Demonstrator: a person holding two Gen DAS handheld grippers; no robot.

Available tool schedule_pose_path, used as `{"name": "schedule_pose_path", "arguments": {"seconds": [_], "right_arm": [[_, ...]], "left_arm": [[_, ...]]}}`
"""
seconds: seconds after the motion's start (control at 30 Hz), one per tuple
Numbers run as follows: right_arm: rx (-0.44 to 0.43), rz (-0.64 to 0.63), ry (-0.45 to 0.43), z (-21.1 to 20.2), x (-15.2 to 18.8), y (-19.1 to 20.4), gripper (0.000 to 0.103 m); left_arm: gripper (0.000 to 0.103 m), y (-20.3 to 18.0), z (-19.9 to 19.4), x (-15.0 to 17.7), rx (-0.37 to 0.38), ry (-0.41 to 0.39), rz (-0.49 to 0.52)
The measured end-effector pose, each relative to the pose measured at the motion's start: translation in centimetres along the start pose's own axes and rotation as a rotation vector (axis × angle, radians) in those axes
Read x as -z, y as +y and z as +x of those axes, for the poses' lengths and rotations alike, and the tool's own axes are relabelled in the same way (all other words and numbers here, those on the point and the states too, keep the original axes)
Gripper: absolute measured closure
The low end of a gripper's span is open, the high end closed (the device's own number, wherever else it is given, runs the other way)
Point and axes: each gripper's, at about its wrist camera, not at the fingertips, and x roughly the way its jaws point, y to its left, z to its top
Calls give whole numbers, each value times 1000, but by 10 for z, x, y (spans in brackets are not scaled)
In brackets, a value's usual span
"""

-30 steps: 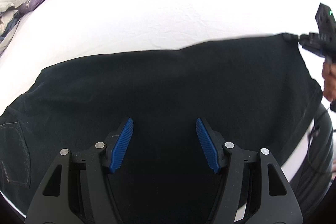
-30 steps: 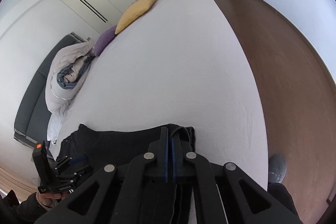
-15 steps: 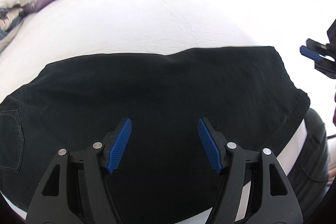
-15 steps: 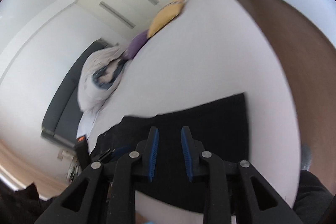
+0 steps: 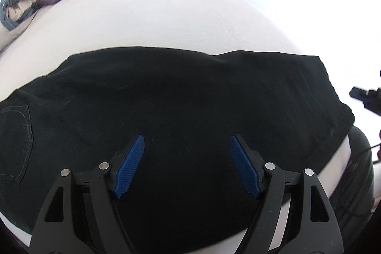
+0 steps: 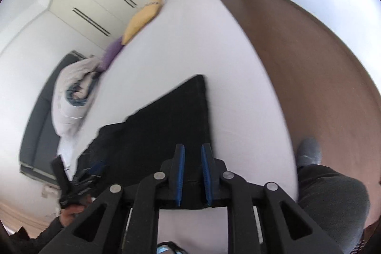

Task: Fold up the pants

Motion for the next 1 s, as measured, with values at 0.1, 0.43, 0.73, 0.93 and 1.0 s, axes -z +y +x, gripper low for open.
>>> {"name": "schedule_pose_path", "arguments": {"seconds": [0.1, 0.43, 0.73, 0.93, 1.0], "right_arm": [[-195, -38, 57, 17, 20, 42, 59], [81, 31, 130, 59, 23, -1, 103], [-250, -96, 246, 89, 37, 105, 66], [-218, -212, 443, 175, 77, 147, 66], [-152, -158, 457, 184, 74, 127, 103]], "left_arm": [[29, 0, -5, 16, 16, 14, 55], [29, 82, -34, 46, -120, 93, -70], [29, 85, -80, 37, -88, -4, -134], [29, 74, -30, 39, -106, 116, -66], [29, 80, -33, 41, -90, 112, -68]]}}
